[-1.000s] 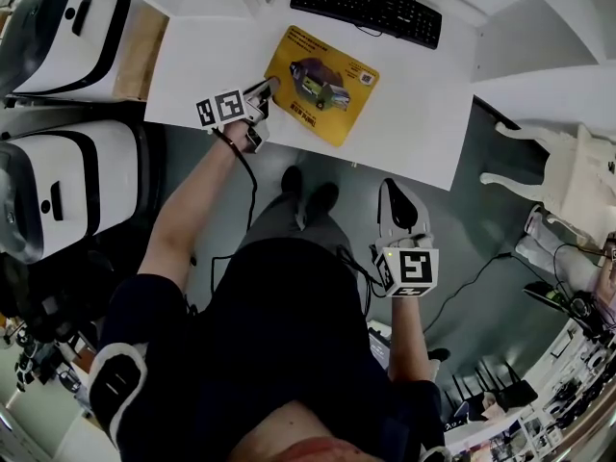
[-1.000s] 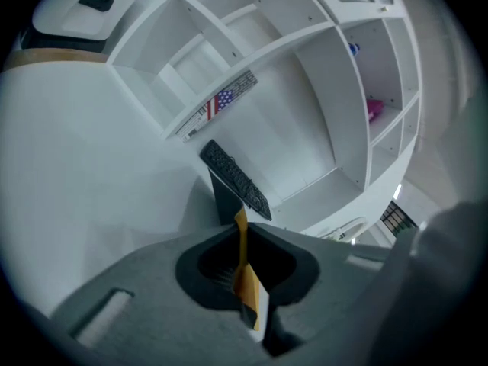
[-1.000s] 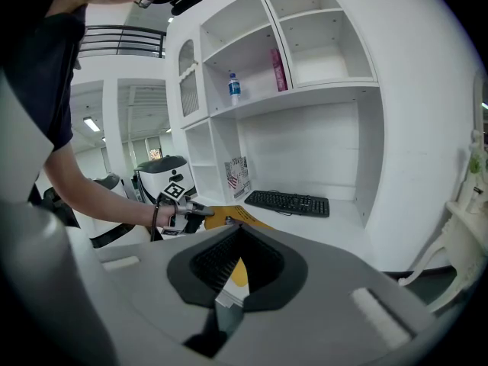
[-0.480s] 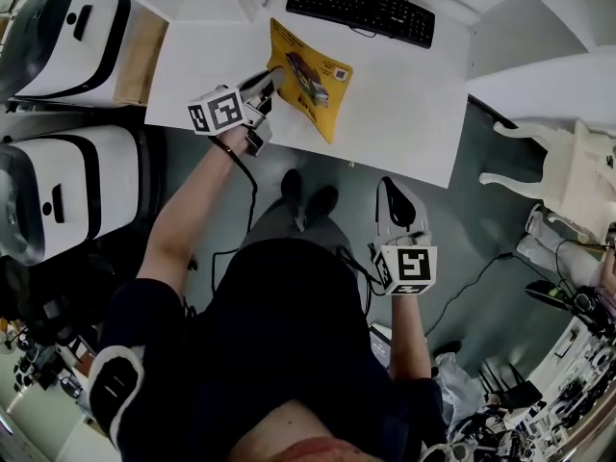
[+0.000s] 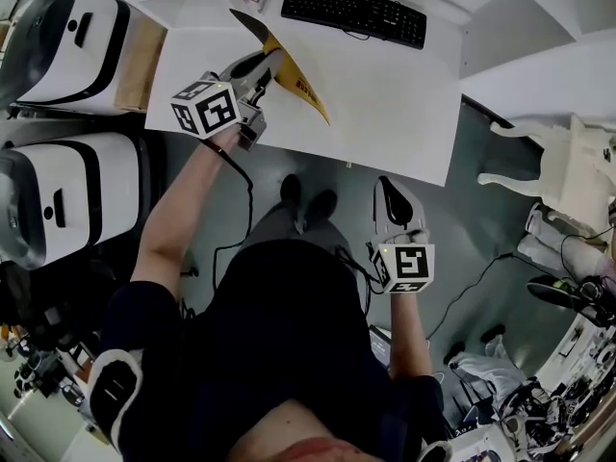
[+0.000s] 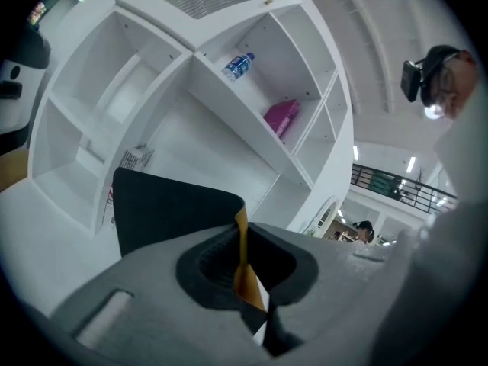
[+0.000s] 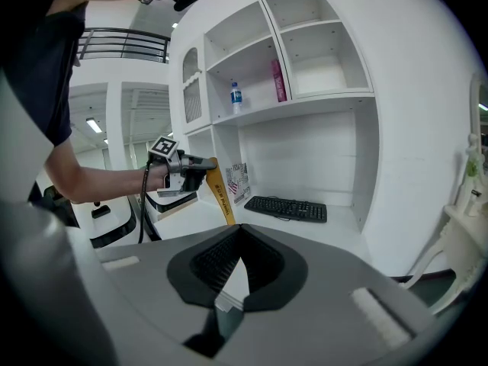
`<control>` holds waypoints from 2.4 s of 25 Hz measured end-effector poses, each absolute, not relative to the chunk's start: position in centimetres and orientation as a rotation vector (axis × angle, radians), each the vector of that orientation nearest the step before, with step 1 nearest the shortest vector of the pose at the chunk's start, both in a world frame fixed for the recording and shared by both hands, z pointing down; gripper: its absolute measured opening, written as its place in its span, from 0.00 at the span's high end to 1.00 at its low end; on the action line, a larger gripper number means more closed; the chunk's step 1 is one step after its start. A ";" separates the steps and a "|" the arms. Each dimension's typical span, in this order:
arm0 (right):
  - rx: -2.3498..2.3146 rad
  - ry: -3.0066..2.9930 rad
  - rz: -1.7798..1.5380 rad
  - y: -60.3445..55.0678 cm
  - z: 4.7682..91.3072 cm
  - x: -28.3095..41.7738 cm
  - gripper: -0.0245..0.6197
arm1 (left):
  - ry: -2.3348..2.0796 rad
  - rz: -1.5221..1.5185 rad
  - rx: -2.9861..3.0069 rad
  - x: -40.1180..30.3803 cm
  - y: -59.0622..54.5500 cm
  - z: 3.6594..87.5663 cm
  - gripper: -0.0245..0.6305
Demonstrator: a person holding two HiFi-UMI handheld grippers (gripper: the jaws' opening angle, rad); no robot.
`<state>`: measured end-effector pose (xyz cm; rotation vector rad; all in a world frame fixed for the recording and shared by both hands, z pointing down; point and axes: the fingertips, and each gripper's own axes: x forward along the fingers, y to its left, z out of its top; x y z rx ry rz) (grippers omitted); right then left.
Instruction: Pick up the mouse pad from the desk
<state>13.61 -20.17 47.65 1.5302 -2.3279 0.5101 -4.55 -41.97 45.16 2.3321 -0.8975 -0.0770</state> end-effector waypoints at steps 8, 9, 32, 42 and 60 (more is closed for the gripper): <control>1.553 -2.335 0.493 -19.8 46.9 13.7 0.96 | -0.938 -0.102 2.399 -5.3 -41.9 40.7 0.94; 1.555 -2.336 0.491 -19.7 46.8 13.6 0.96 | -0.945 -0.101 2.415 -5.4 -41.8 40.2 0.94; 1.602 -2.351 0.447 -19.0 45.1 14.1 0.96 | -1.064 -0.031 2.738 -5.4 -39.8 29.2 0.94; 1.616 -2.364 0.417 -19.2 44.3 14.8 0.96 | -1.182 0.101 2.899 -4.7 -37.5 27.0 0.94; 1.650 -2.417 0.225 -19.3 39.5 14.0 0.96 | -1.378 0.248 3.040 -6.2 -30.9 25.2 0.94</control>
